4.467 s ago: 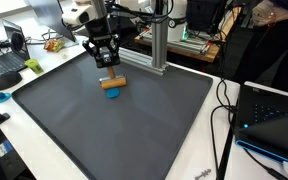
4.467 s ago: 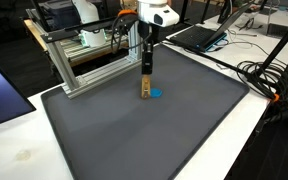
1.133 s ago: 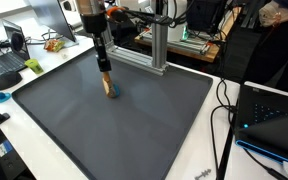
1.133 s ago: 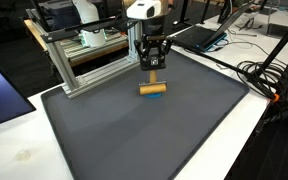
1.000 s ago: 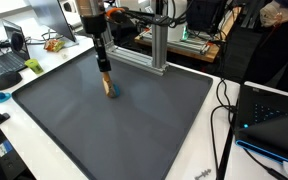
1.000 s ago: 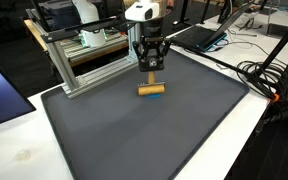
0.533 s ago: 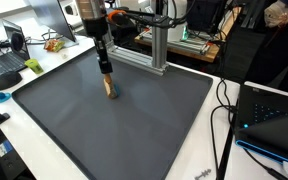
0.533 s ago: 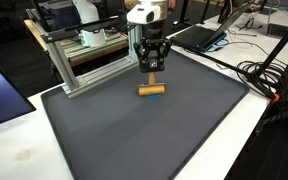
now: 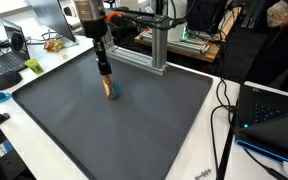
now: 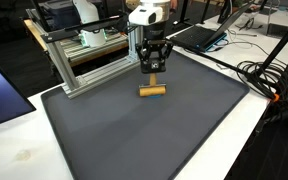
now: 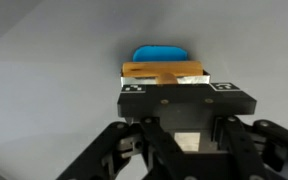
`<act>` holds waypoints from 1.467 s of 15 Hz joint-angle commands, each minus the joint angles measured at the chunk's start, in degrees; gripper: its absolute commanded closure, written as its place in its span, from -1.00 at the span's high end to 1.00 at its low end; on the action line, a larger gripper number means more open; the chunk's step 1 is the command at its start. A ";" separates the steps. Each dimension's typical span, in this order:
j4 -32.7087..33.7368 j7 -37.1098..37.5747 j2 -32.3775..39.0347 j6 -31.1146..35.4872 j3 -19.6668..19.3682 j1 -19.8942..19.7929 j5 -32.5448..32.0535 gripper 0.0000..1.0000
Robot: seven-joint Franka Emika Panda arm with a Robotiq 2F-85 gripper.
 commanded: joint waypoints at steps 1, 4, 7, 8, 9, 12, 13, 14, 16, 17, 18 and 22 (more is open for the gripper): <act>2.07 -0.10 2.97 -1.24 -0.23 0.84 1.81 -0.56; 1.91 -0.46 3.27 -1.84 0.16 0.99 2.23 -0.56; 1.87 -0.70 3.51 -2.10 0.30 1.05 2.42 -0.56; 1.88 -0.99 3.53 -2.22 0.40 0.97 2.66 -0.56; 1.94 -1.29 3.60 -2.36 0.53 0.87 2.98 -0.56; 2.13 -2.80 3.80 -2.97 1.14 0.40 4.84 -0.56; 2.22 -3.08 3.91 -3.28 1.18 0.34 5.22 -0.56; 2.34 -3.42 4.04 -3.58 1.25 0.27 5.57 -0.56; 2.54 -3.89 4.21 -3.93 1.28 0.18 6.07 -0.56; 2.63 -4.13 4.28 -4.08 1.28 0.14 6.26 -0.56; 2.71 -4.34 4.35 -4.21 1.31 0.11 6.47 -0.56; 2.93 -4.89 4.71 -4.62 1.39 0.07 6.86 -0.56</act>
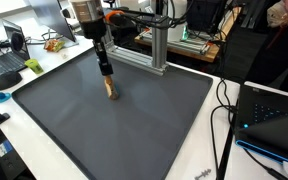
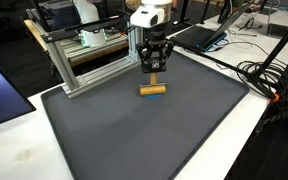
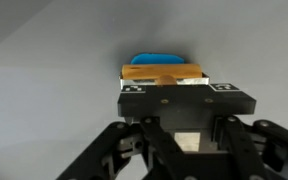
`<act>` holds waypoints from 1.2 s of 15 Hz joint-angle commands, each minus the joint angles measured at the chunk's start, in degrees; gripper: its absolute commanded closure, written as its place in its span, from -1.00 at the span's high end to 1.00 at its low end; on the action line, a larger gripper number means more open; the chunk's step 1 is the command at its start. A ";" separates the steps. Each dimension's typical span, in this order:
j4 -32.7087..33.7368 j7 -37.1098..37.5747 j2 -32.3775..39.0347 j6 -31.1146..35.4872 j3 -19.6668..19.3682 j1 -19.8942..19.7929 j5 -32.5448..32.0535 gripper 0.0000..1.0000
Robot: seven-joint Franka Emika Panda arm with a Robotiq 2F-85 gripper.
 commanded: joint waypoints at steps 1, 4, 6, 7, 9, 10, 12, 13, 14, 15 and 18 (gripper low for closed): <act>0.83 -2.10 3.75 -1.07 1.35 0.10 4.33 -0.56; 0.95 -2.31 3.95 -1.31 1.37 0.05 4.57 -0.56; 1.08 -2.60 4.05 -1.67 1.44 -0.02 4.80 -0.56; 1.22 -2.87 4.12 -2.11 1.51 -0.10 5.01 -0.56; 1.67 -3.30 4.37 -3.20 1.53 -0.23 5.37 -0.56; 1.89 -3.57 4.49 -3.78 1.55 -0.33 5.60 -0.56; 2.26 -3.98 4.67 -4.38 1.53 -0.42 5.92 -0.56; 2.38 -4.07 4.75 -4.52 1.49 -0.43 6.02 -0.56; 2.55 -4.16 4.83 -4.78 1.48 -0.44 6.12 -0.56; 2.75 -4.20 4.94 -5.10 1.47 -0.45 6.18 -0.56; 3.32 -4.38 5.23 -5.99 1.49 -0.52 6.40 -0.56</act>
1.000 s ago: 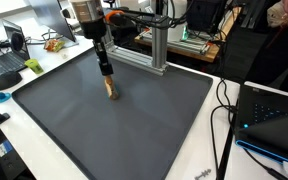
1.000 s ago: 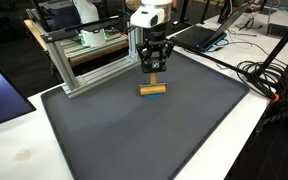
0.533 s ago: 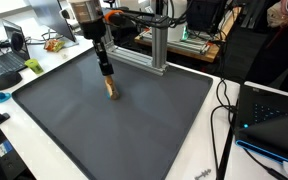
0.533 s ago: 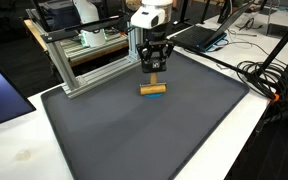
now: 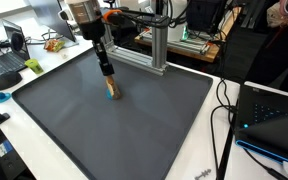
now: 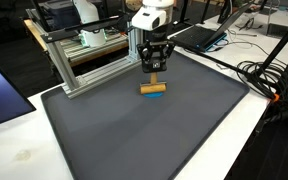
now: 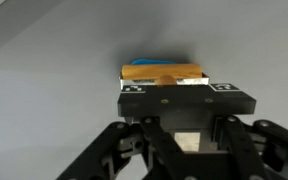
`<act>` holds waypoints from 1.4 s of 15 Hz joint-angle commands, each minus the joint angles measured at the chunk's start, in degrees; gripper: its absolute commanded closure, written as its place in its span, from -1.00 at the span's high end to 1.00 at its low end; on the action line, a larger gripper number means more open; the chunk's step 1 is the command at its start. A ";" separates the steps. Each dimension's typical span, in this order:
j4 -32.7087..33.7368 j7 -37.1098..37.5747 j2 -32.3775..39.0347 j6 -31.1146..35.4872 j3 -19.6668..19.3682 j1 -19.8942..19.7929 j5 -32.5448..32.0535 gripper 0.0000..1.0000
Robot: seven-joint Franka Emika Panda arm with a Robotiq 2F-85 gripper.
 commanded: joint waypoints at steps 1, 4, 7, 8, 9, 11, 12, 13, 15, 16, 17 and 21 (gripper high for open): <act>0.59 -2.11 3.89 -2.03 1.52 -0.32 4.51 -0.56; 1.03 -2.69 4.03 -3.19 1.66 -0.57 5.40 -0.56; 1.27 -1.61 4.25 -2.98 1.11 -0.22 5.10 -0.56; 1.13 -1.10 4.15 -2.09 0.94 -0.21 5.18 -0.56; 0.99 0.68 4.14 -1.21 0.28 0.27 4.00 -0.56; 0.34 4.10 3.79 1.88 -0.83 0.90 2.38 -0.56; 0.15 5.53 3.71 2.85 -1.22 1.11 1.84 -0.56; -0.08 6.73 3.64 3.75 -1.52 1.25 1.49 -0.56; -0.39 9.13 3.68 5.20 -2.11 1.82 0.15 -0.56; -0.53 10.39 3.69 5.79 -2.37 2.10 -0.51 -0.56; -0.64 11.62 3.72 6.33 -2.67 2.43 -1.35 -0.56; -1.02 15.30 3.64 8.18 -3.40 3.37 -4.64 -0.56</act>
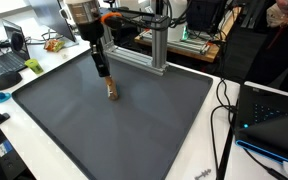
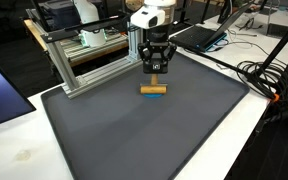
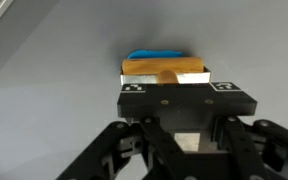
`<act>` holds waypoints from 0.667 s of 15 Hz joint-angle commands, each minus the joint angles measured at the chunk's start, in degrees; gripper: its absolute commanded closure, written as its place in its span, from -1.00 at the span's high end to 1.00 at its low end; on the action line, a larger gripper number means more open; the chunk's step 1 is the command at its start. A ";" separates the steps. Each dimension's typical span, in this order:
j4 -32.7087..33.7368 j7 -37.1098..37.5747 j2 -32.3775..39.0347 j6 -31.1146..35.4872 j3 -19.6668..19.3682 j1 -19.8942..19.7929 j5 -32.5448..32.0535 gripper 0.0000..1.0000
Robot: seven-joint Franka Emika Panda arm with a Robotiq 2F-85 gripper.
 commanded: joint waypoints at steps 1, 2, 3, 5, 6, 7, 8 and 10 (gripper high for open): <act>-1.66 4.05 3.07 6.85 -1.65 1.57 -3.59 -0.56; -1.77 3.97 3.10 7.00 -1.45 1.47 -3.56 -0.56; -1.89 3.97 3.08 7.26 -1.26 1.36 -3.44 -0.56; -1.82 3.13 3.17 6.70 -0.80 1.05 -2.83 -0.56; -1.82 3.09 3.23 6.73 -0.79 1.06 -2.84 -0.56; -1.82 3.26 3.31 6.94 -0.90 1.13 -3.08 -0.56; -1.90 3.07 3.36 7.24 -0.88 1.09 -3.08 -0.56; -2.13 2.77 3.41 8.22 -0.93 1.11 -3.48 -0.56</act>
